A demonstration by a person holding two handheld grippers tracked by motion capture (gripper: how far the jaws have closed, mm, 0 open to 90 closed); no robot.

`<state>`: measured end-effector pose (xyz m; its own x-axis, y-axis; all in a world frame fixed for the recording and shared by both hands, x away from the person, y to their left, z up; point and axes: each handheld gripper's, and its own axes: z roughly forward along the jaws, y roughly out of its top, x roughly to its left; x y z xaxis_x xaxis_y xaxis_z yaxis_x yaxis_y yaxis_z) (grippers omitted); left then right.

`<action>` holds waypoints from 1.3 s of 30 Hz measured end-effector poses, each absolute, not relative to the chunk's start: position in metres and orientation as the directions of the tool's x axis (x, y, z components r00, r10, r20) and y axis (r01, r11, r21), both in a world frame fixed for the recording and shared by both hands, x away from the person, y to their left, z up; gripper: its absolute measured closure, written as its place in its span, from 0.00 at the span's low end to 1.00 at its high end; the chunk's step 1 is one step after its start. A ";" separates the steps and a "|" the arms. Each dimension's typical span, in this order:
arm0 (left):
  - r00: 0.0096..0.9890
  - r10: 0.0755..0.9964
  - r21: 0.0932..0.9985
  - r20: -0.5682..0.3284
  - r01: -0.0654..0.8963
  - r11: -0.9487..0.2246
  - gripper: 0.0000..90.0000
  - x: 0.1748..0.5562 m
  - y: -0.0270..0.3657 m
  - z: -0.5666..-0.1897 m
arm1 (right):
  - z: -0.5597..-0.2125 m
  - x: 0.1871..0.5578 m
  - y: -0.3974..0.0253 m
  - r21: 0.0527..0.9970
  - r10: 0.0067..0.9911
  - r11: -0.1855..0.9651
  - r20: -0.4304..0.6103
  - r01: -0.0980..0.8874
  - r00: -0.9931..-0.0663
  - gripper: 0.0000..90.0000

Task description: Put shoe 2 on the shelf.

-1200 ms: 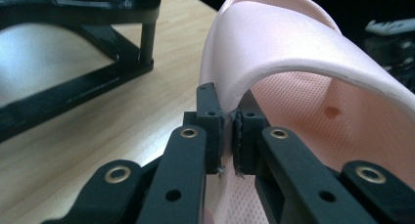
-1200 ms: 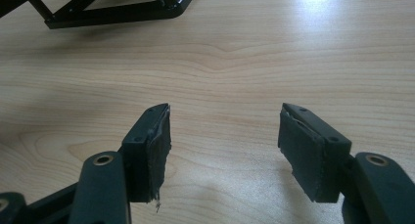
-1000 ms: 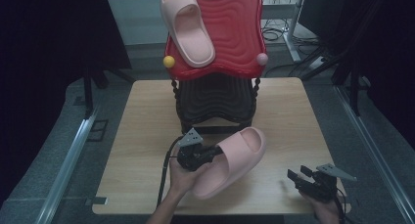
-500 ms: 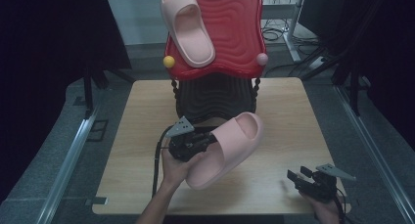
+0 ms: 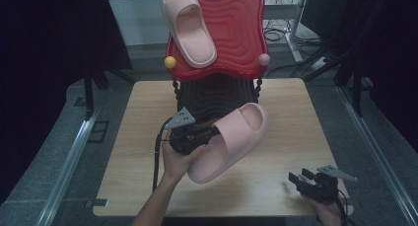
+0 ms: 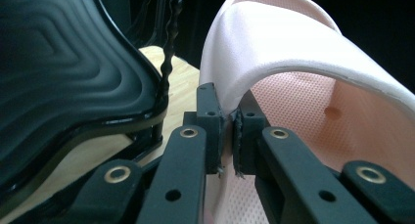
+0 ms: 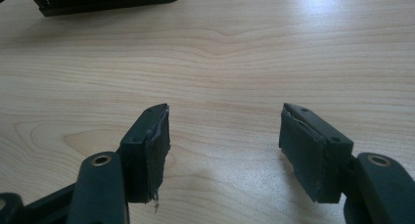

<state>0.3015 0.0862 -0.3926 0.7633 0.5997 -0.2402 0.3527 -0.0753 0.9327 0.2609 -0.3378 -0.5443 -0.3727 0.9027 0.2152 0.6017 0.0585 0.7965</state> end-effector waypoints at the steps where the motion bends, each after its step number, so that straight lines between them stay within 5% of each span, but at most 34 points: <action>1: 0.765 0.600 0.934 -0.235 0.349 -0.079 0.94 0.302 0.085 -0.391 | -0.544 0.261 -0.338 0.797 0.902 0.059 0.215 0.602 -0.374 0.40; 39: 0.747 0.645 0.975 -0.160 0.220 -0.013 0.94 0.355 0.068 -0.264 | -0.549 0.262 -0.334 0.783 0.892 0.074 0.226 0.618 -0.393 0.39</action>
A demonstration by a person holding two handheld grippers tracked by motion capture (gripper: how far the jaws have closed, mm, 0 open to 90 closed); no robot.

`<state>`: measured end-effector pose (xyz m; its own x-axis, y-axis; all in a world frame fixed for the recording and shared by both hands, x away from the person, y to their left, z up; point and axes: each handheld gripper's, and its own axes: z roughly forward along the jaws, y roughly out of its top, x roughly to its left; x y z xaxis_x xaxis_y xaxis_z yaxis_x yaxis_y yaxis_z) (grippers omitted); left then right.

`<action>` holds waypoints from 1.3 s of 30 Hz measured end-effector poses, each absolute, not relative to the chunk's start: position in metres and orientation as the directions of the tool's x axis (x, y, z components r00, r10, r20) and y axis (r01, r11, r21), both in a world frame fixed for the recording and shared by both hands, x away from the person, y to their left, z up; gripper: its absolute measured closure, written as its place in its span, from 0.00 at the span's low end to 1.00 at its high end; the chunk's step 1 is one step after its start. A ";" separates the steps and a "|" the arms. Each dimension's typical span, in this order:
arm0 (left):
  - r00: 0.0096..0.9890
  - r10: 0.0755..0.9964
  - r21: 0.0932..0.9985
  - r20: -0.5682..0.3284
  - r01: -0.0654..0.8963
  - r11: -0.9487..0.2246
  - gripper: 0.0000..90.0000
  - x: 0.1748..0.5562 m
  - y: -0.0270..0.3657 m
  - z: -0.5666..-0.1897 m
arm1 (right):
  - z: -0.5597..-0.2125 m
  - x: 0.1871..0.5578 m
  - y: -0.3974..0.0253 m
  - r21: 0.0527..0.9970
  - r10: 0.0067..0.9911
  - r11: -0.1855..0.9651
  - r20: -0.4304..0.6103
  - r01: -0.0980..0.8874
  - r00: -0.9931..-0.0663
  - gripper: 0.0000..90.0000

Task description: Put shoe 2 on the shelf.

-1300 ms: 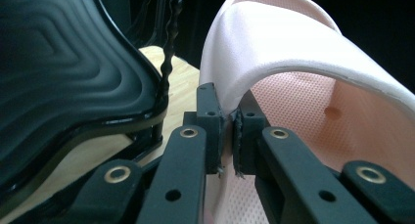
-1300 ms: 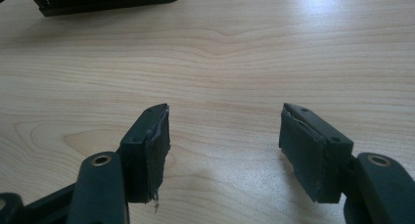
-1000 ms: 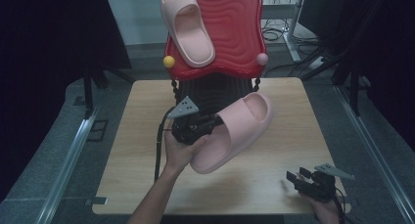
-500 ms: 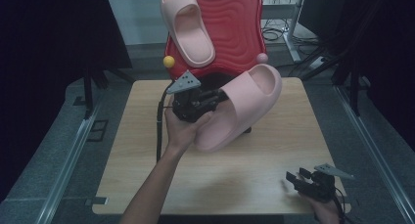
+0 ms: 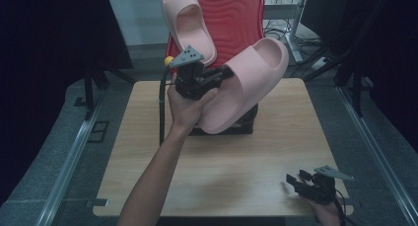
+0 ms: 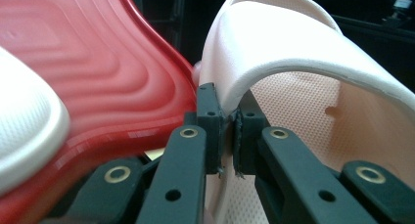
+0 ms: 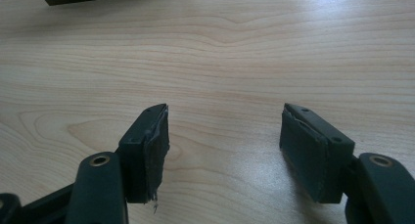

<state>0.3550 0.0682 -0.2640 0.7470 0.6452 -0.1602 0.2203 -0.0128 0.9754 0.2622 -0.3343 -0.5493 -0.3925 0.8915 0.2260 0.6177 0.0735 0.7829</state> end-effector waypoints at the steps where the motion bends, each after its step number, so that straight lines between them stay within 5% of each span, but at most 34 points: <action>1: 0.742 0.652 0.976 -0.158 0.217 -0.011 0.94 0.358 0.068 -0.261 | -0.549 0.262 -0.335 0.783 0.891 0.077 0.223 0.617 -0.394 0.39; 13: 0.687 0.715 0.982 -0.125 0.187 -0.008 0.94 0.392 0.059 -0.232 | -0.548 0.261 -0.337 0.793 0.896 0.061 0.224 0.606 -0.383 0.39; 39: 0.594 0.776 0.970 -0.213 0.225 0.094 0.94 0.459 0.060 -0.206 | -0.546 0.260 -0.334 0.796 0.892 0.071 0.219 0.602 -0.395 0.39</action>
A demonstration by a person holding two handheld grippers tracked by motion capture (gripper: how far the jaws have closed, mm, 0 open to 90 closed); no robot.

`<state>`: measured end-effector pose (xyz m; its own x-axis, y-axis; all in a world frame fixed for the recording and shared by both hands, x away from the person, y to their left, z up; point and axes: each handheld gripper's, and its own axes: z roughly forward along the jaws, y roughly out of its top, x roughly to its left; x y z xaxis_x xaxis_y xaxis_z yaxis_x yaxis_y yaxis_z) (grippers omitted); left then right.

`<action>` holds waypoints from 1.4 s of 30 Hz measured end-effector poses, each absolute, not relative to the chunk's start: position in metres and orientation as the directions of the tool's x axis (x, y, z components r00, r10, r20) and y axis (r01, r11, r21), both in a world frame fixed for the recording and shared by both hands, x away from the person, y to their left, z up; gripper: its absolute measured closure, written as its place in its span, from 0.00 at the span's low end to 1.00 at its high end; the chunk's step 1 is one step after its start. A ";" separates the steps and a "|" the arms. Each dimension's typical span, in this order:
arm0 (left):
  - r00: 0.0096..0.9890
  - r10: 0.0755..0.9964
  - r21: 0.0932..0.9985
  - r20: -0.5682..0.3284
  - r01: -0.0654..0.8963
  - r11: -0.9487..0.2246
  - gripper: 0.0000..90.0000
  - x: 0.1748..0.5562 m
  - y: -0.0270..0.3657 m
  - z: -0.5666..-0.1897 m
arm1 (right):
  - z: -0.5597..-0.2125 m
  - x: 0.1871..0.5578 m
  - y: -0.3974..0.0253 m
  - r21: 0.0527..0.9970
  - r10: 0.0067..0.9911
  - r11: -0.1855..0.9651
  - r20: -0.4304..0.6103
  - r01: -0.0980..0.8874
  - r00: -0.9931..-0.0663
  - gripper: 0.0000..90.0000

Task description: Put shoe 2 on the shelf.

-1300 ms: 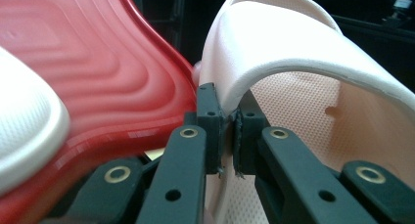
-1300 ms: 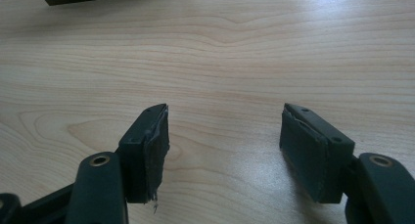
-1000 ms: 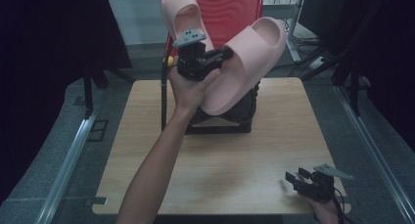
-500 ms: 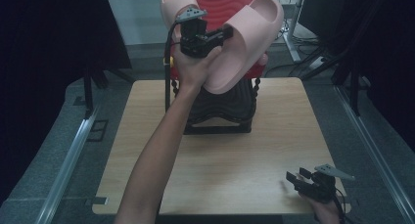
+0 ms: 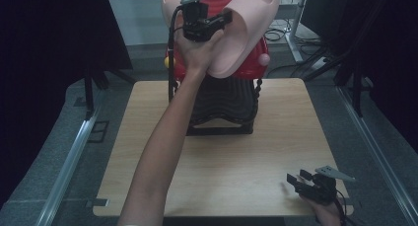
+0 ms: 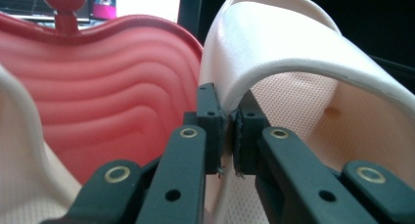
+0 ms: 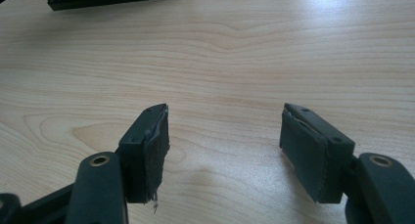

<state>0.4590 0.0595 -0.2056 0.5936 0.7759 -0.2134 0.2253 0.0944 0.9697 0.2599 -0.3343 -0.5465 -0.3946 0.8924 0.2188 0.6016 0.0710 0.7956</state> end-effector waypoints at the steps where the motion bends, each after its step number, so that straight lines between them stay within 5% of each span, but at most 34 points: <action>1: 0.589 0.779 0.970 -0.213 0.223 0.096 0.94 0.461 0.058 -0.204 | -0.546 0.260 -0.334 0.794 0.892 0.073 0.219 0.604 -0.396 0.39; 29: 0.436 0.883 0.969 -0.171 0.236 0.072 0.89 0.489 0.020 -0.210 | -0.549 0.261 -0.333 0.788 0.886 0.069 0.234 0.612 -0.400 0.39; 42: 0.492 0.856 0.972 -0.159 0.231 0.047 0.55 0.477 0.031 -0.209 | -0.547 0.260 -0.331 0.793 0.886 0.072 0.228 0.605 -0.404 0.39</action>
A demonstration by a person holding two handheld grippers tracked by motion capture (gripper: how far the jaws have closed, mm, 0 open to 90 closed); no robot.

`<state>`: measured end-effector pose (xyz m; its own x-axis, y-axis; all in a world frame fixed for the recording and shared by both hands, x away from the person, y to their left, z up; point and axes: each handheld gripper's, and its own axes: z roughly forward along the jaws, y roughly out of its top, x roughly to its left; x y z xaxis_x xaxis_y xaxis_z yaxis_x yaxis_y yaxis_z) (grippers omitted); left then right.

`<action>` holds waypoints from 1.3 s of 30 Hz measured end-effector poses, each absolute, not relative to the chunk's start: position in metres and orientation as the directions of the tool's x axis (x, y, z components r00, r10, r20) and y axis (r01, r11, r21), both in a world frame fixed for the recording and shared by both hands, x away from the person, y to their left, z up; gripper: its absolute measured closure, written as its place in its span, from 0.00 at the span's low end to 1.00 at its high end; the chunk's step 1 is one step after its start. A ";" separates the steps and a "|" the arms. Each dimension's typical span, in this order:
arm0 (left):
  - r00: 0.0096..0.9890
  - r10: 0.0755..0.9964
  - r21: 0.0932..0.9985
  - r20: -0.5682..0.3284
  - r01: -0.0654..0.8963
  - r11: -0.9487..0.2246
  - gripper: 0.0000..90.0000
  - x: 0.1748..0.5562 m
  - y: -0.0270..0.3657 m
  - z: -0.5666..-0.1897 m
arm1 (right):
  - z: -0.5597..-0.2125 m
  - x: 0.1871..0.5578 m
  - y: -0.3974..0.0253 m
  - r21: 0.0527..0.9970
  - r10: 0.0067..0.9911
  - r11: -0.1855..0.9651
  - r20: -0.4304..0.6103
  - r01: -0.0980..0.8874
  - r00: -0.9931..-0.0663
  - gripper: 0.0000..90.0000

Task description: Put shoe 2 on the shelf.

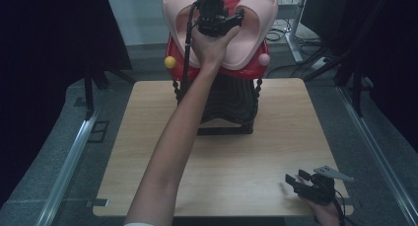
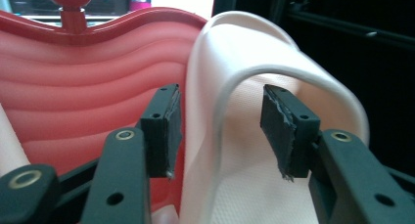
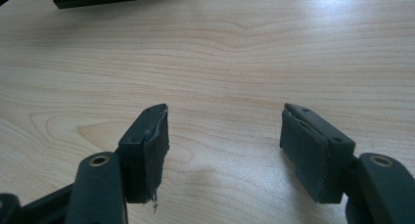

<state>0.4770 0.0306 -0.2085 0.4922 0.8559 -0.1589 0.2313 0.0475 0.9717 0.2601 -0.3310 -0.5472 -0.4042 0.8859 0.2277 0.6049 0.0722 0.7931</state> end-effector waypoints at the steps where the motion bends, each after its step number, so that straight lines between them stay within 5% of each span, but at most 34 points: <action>1: 0.502 0.849 0.973 -0.161 0.226 0.051 0.55 0.473 0.032 -0.208 | -0.547 0.260 -0.331 0.794 0.886 0.075 0.225 0.604 -0.405 0.39; 19: 0.679 0.707 0.972 -0.198 0.228 0.053 0.54 0.427 0.039 -0.228 | -0.545 0.257 -0.329 0.797 0.886 0.075 0.222 0.599 -0.406 0.39; 39: 0.751 0.633 0.972 -0.187 0.233 0.011 0.54 0.375 0.064 -0.293 | -0.545 0.257 -0.329 0.795 0.891 0.084 0.210 0.601 -0.402 0.39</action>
<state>0.3749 0.0635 -0.2928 0.7513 0.6328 -0.1872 0.2331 0.0108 0.9724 0.2568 -0.3287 -0.5454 -0.4019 0.8913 0.2097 0.6010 0.0840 0.7948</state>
